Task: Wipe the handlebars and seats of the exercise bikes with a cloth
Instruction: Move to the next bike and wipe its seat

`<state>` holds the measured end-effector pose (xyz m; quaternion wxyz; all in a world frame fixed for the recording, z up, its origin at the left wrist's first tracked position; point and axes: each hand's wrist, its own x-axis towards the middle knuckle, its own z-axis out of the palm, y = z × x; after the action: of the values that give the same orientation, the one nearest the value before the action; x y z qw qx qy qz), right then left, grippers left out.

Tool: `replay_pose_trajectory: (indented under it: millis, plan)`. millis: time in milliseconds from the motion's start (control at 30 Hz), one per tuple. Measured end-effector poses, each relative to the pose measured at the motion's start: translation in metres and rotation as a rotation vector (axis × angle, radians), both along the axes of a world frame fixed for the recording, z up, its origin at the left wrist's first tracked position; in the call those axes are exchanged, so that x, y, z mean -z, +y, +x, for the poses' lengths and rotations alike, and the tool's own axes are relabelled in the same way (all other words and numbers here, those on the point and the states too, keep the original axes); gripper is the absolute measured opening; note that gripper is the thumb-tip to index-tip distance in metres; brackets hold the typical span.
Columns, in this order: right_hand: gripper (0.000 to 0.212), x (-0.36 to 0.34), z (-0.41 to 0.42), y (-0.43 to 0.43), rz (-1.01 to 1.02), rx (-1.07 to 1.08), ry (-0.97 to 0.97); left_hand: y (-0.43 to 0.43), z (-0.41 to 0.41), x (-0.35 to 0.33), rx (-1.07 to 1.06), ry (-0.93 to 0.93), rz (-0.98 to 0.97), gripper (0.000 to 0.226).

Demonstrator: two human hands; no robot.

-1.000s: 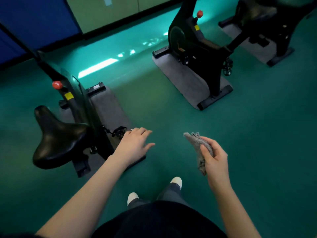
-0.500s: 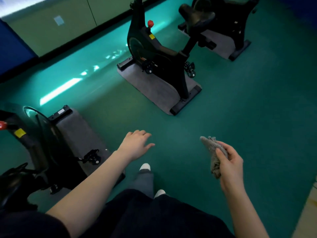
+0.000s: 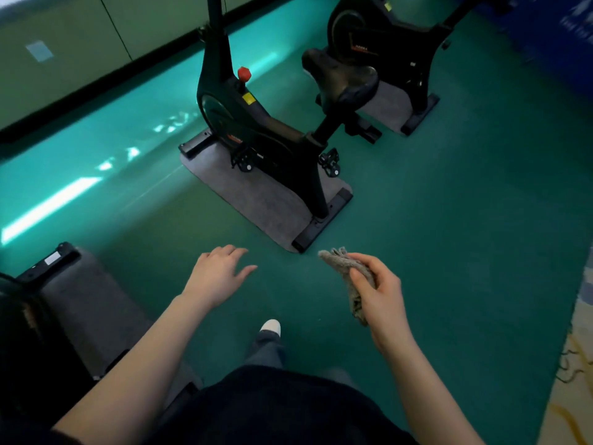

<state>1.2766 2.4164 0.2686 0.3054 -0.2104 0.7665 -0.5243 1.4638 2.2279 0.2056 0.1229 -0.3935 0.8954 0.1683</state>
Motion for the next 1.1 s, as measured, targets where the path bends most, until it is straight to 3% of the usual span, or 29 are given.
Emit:
replay_pose_trajectory:
  millis: [333, 733, 1100]
  plan:
    - [0.026, 0.002, -0.113, -0.045, -0.030, -0.009, -0.048, -0.057, -0.129, -0.022, 0.098, -0.140, -0.016, 0.058]
    - [0.026, 0.002, -0.331, -0.020, -0.025, 0.010, -0.068, -0.016, -0.325, -0.026, 0.003, -0.055, -0.059, 0.059]
    - [0.025, 0.013, -0.423, -0.099, 0.001, -0.112, -0.091, -0.068, -0.403, -0.017, -0.207, 0.042, -0.091, 0.066]
